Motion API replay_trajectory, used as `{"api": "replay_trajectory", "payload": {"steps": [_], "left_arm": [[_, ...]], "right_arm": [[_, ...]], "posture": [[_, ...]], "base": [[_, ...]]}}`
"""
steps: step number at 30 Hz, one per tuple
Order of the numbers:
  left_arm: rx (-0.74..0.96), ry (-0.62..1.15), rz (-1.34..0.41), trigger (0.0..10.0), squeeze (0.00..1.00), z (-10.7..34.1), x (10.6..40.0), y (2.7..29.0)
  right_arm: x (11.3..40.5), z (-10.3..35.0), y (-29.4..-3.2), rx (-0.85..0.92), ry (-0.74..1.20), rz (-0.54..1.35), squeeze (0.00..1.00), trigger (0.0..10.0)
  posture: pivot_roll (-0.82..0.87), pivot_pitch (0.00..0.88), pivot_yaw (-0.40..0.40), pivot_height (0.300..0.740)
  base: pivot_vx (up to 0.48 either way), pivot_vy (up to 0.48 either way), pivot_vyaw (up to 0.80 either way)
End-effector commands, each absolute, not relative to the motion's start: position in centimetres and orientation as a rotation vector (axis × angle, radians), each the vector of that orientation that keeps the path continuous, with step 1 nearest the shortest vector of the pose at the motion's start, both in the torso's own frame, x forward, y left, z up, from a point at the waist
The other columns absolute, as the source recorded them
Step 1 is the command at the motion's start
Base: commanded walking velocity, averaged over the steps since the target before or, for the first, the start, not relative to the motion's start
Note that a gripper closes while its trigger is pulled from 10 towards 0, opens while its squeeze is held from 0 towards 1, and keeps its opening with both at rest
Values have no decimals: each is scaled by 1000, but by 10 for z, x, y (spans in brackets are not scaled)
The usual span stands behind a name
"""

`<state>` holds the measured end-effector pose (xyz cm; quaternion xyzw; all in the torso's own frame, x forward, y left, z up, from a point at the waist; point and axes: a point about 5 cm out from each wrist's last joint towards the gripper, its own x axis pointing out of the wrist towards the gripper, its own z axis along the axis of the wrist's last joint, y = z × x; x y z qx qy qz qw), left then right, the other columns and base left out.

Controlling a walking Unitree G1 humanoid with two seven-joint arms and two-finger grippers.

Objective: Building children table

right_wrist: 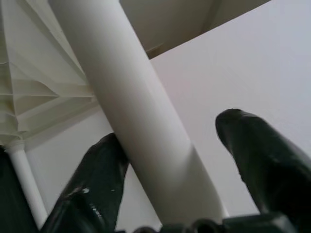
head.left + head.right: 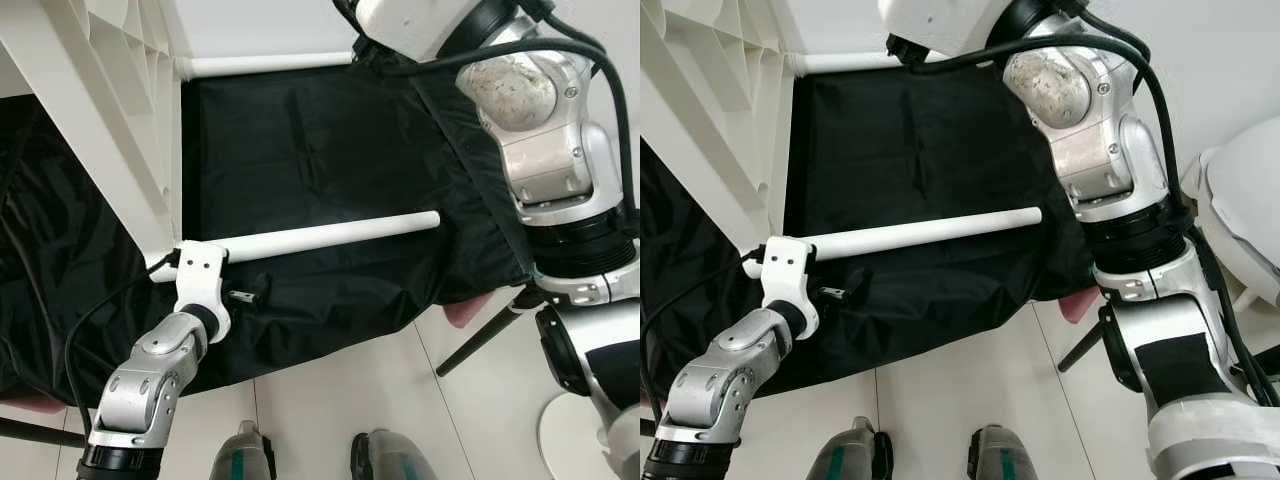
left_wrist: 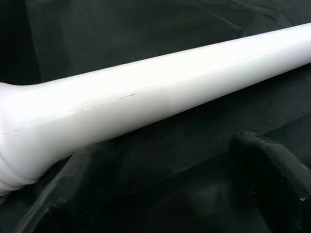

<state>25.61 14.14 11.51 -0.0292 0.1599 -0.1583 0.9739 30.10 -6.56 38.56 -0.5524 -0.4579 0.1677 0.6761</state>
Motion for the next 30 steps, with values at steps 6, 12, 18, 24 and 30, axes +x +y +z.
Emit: {"api": "replay_trajectory", "payload": {"steps": [6, 12, 18, 24, 30], "left_arm": [[-66, 333, -233, 10000, 0, 113, 270, 141], [-150, 341, -129, 10000, 0, 118, 290, 145], [-209, 397, 40, 10000, 0, 109, 305, 164], [-152, 412, 144, 10000, 0, 106, 316, 177], [-55, 378, 212, 10000, 0, 122, 327, 202]], "right_arm": [[300, 400, -72, -1259, -1054, 356, 0, 0], [300, 400, -76, -1256, -1045, 355, 0, 0], [296, 405, -81, -1224, -1074, 331, 0, 0], [293, 414, -89, -1196, -1092, 285, 0, 0], [288, 431, -99, -1050, -1094, 297, 0, 0]], "posture": [[-54, 63, 68, 740], [-62, 66, 74, 740], [-71, 67, 82, 740], [-81, 67, 87, 740], [-87, 69, 96, 740]], "base": [[0, 0, 0], [0, 0, 0], [0, 0, 0], [0, 0, 0], [0, 0, 0]]}}
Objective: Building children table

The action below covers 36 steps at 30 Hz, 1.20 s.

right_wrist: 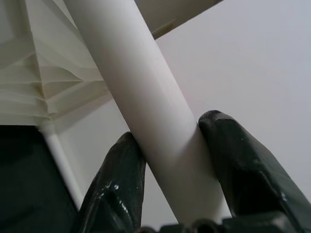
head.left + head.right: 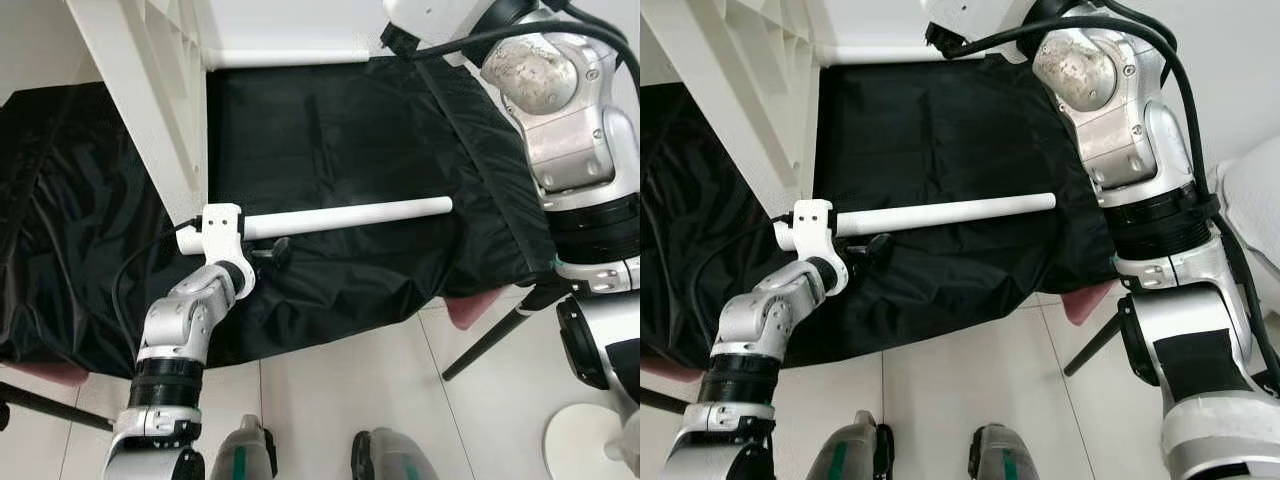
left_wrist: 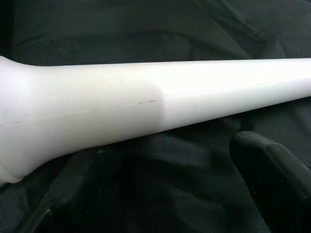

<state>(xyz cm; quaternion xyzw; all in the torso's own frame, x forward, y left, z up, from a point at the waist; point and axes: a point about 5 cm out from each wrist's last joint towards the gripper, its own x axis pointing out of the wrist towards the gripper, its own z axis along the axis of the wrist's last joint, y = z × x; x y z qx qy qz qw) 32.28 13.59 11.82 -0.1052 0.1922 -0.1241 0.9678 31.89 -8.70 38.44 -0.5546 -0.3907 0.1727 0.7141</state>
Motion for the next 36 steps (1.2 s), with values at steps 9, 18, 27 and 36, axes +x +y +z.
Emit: {"api": "replay_trajectory", "payload": {"steps": [9, 18, 27, 36], "left_arm": [[44, 293, 326, 10000, 0, 161, 335, 249], [139, 164, 333, 10000, 0, 216, 334, 264], [79, 102, 279, 10000, 0, 243, 336, 254], [131, 271, 215, 10000, 1000, 193, 324, 256]], "right_arm": [[294, 447, -124, -964, -1048, 241, 0, 0], [303, 461, -146, -858, -1004, 156, 0, 0], [309, 465, -150, -843, -1009, 139, 0, 0], [318, 458, -143, -902, -985, 176, 0, 0]], "posture": [[-75, 63, 102, 740], [-52, 55, 95, 740], [-39, 44, 91, 740], [-40, 57, 81, 740]], "base": [[0, 0, 0], [0, 0, 0], [0, 0, 0], [0, 0, 0]]}}
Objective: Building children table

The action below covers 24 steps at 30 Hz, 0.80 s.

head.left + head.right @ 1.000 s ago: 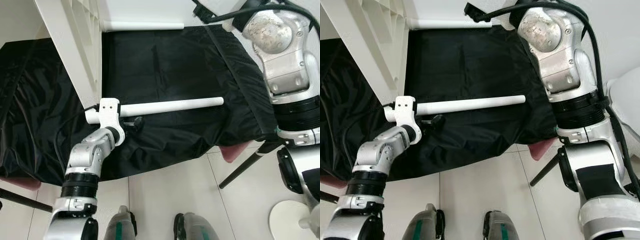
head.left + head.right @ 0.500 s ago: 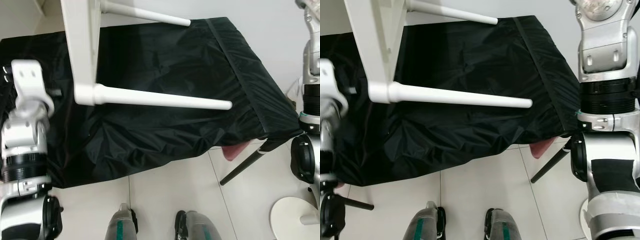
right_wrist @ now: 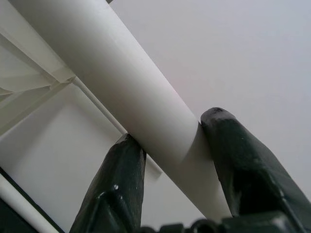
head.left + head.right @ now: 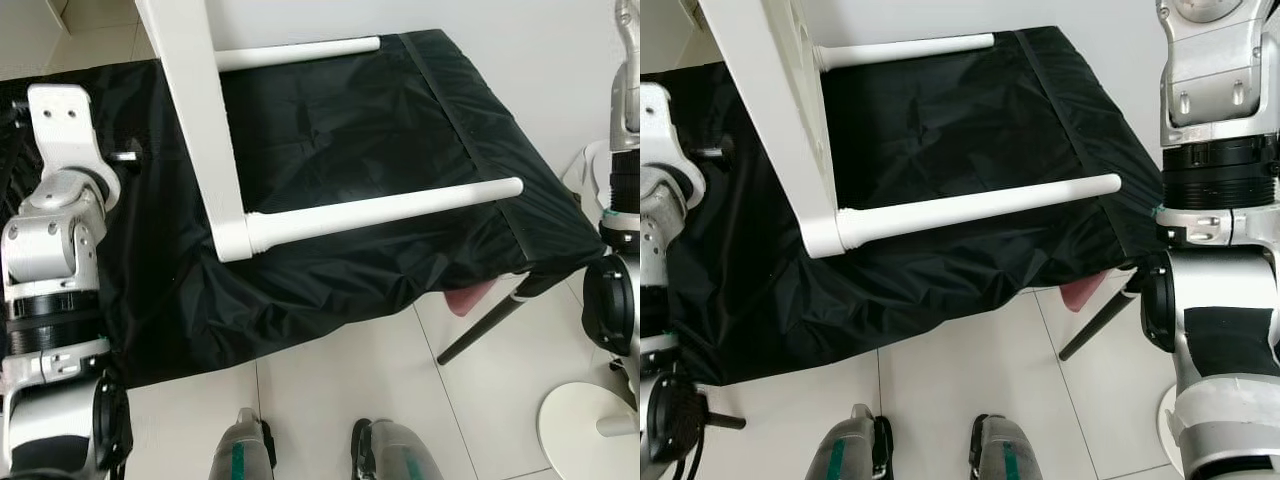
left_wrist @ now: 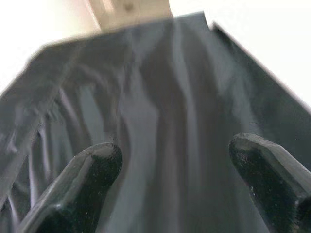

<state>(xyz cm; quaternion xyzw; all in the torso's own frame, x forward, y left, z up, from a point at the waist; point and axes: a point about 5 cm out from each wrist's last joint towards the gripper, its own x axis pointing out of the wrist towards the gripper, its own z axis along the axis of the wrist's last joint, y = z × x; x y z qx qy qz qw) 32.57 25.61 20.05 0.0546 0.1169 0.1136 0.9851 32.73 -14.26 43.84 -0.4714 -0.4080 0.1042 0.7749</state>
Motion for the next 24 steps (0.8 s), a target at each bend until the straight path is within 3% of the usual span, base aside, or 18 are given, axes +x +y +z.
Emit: {"api": "replay_trajectory", "payload": {"steps": [1, 2, 5, 7, 8, 9, 10, 11, 12, 13, 24], "left_arm": [[184, 325, 145, 10000, 1000, 179, 317, 251], [184, 325, 145, 10000, 1000, 179, 317, 251], [254, 477, -88, 10000, 1000, 149, 287, 234], [254, 477, -88, 10000, 1000, 149, 287, 234], [264, 503, -166, 10000, 369, 146, 275, 229], [236, 516, -224, 10000, 0, 148, 266, 226], [236, 516, -224, 10000, 0, 148, 266, 226], [193, 529, -318, 10000, 0, 153, 252, 221], [182, 535, -344, 10000, 0, 154, 248, 219], [167, 534, -397, 10000, 0, 156, 241, 215], [51, 481, -668, 10000, 0, 172, 207, 180]], "right_arm": [[321, 452, -139, -923, -968, 205, 0, 0], [321, 452, -139, -923, -968, 205, 0, 0], [330, 420, -123, -984, -909, 305, 0, 0], [330, 420, -123, -984, -909, 305, 0, 0], [334, 406, -116, -993, -882, 344, 0, 0], [336, 391, -110, -996, -852, 386, 0, 0], [336, 391, -110, -996, -852, 386, 0, 0], [339, 374, -101, -1001, -820, 430, 0, 5176], [340, 371, -100, -1006, -816, 434, 0, 5176], [341, 367, -97, -1011, -807, 449, 0, 10000], [342, 354, -90, -1018, -785, 500, 0, 10000]], "posture": [[-42, 72, 77, 740], [-42, 72, 77, 740], [-36, 99, 60, 740], [-36, 99, 60, 740], [-29, 112, 52, 740], [-26, 120, 49, 740], [-26, 120, 49, 740], [-23, 129, 46, 740], [-22, 132, 45, 740], [-20, 138, 43, 740], [-11, 156, 27, 740]], "base": [[0, 0, 0], [0, 0, 0], [0, 0, 0], [0, 0, 0], [0, 0, 0], [0, 0, 0], [0, 0, 0], [0, 0, 0], [0, 0, 0], [0, 0, 0], [0, 0, 0]]}}
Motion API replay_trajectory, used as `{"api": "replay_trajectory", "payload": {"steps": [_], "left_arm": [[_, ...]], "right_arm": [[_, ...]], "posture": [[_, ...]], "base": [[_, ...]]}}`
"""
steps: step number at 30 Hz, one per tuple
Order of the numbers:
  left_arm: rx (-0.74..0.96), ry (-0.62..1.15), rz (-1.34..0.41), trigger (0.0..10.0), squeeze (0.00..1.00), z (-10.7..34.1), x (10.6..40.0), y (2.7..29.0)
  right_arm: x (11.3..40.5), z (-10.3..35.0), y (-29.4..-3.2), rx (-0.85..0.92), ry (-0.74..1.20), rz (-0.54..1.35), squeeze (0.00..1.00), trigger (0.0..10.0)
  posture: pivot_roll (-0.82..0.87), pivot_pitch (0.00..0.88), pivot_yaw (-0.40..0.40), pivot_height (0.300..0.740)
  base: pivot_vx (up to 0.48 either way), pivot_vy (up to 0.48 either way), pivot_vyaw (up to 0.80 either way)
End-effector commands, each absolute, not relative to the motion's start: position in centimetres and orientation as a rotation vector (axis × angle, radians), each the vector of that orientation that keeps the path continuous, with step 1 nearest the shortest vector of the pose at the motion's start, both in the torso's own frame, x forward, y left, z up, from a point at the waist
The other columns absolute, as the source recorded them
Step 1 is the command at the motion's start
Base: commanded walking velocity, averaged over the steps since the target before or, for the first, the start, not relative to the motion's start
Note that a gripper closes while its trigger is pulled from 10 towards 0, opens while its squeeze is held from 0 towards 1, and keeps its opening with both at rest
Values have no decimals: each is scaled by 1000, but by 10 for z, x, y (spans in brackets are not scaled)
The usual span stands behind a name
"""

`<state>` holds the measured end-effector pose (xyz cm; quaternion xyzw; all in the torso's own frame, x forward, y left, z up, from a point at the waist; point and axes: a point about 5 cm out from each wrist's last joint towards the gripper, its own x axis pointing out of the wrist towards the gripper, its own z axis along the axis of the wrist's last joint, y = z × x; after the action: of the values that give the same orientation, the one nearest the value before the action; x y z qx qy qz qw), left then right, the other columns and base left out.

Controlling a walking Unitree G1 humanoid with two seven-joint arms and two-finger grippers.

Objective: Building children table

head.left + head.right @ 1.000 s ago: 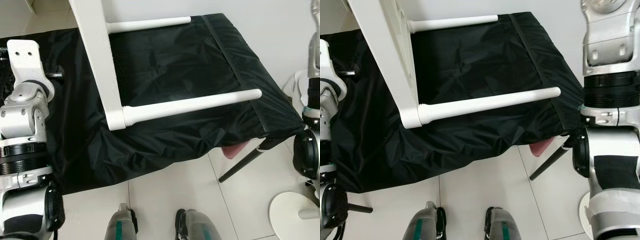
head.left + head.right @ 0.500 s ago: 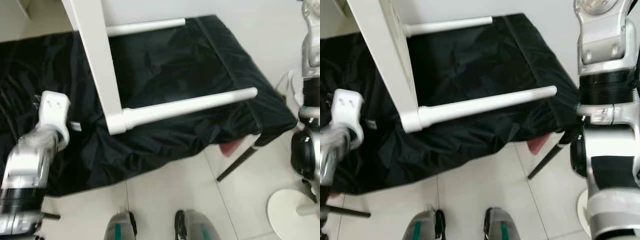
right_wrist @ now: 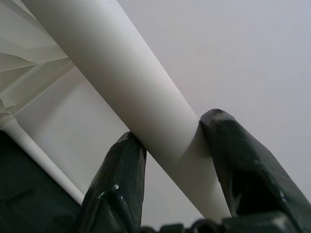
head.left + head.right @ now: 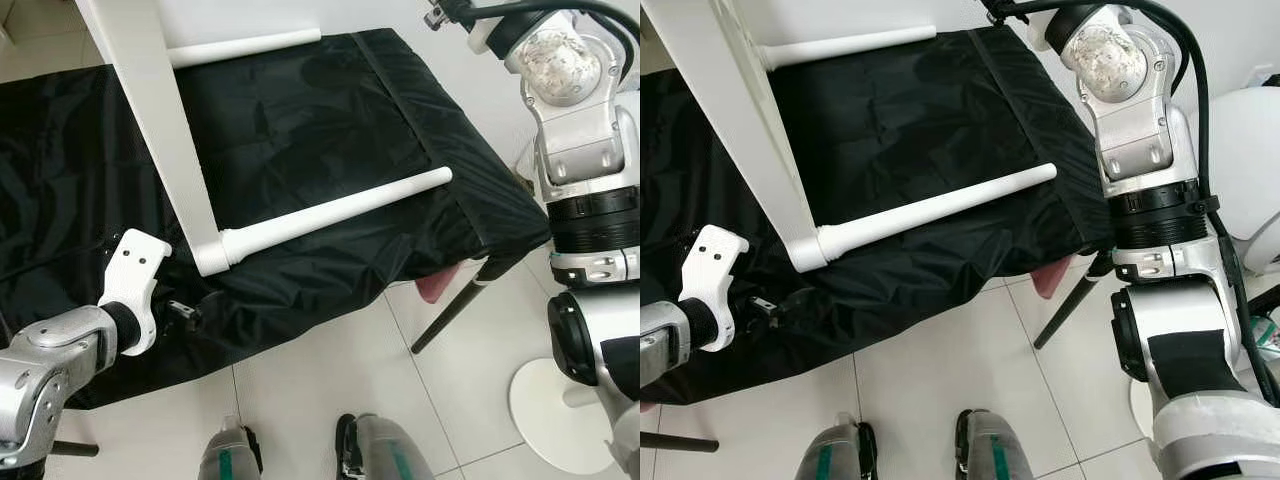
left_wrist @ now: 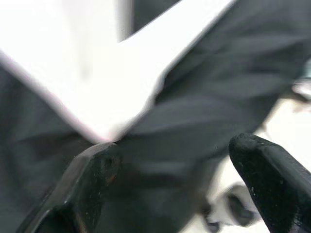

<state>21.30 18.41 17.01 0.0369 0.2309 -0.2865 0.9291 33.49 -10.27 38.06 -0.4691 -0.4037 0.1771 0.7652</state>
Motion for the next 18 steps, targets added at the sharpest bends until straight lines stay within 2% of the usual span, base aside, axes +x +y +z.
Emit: {"api": "replay_trajectory", "payload": {"steps": [1, 6, 10, 18], "left_arm": [[52, 481, -676, 10000, 0, 173, 206, 179], [-70, 382, -682, 10000, 0, 189, 210, 173], [-152, 339, -724, 10000, 0, 193, 214, 150], [-251, 297, -691, 10000, 0, 198, 231, 128]], "right_arm": [[342, 354, -90, -1018, -785, 501, 0, 10000], [344, 354, -87, -1018, -788, 502, 0, 10000], [345, 355, -86, -1013, -792, 504, 0, 10000], [346, 355, -84, -1011, -791, 500, 0, 10000]], "posture": [[-10, 157, 26, 740], [-4, 159, 15, 740], [0, 160, 11, 740], [-2, 158, 19, 740]], "base": [[0, 0, 0], [0, 0, 0], [0, 0, 0], [0, 0, 0]]}}
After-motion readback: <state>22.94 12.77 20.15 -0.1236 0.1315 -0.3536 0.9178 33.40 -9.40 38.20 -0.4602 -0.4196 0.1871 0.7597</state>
